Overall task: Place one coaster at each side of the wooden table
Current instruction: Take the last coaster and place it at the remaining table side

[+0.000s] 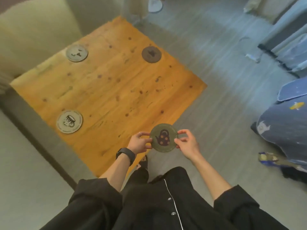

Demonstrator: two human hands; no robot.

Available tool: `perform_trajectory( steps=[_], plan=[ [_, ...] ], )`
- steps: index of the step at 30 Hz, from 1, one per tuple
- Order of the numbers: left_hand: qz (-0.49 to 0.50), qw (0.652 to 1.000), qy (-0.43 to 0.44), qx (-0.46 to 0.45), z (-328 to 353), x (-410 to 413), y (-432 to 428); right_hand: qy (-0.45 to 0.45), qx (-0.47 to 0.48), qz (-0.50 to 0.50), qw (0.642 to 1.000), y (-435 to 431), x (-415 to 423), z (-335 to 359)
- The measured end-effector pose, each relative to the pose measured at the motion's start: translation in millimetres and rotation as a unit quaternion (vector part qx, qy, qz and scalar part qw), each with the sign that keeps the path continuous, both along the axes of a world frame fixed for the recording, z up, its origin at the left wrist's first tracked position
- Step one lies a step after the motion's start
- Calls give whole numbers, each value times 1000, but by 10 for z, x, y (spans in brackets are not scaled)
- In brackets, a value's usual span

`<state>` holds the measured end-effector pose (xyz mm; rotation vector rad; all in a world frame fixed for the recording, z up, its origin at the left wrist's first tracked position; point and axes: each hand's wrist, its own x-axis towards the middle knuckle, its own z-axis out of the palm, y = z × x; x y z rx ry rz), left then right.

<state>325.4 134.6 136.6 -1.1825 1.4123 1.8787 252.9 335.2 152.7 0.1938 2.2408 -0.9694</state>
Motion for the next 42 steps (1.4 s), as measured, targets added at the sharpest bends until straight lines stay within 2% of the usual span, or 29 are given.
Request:
perform_trajectory(
  steps=[8,15,19,30,42],
  plan=[
    [168,983,-28,-67,-270,-433,54,-14,12,207,978,-352,-1155,-334],
    [314,935,-83,-145,-506,-722,384,-13,26,380,925,-636,-1836,-553],
    [388,902,-111,-153,-735,-788,504,-17,50,416,908,-745,-1951,-770],
    [394,872,-186,-223,-1304,-837,437,23,77,409,909,-960,-1877,-1279],
    [301,888,-206,-279,-1307,-782,386,45,87,379,920,-948,-1767,-1339]
  ],
)
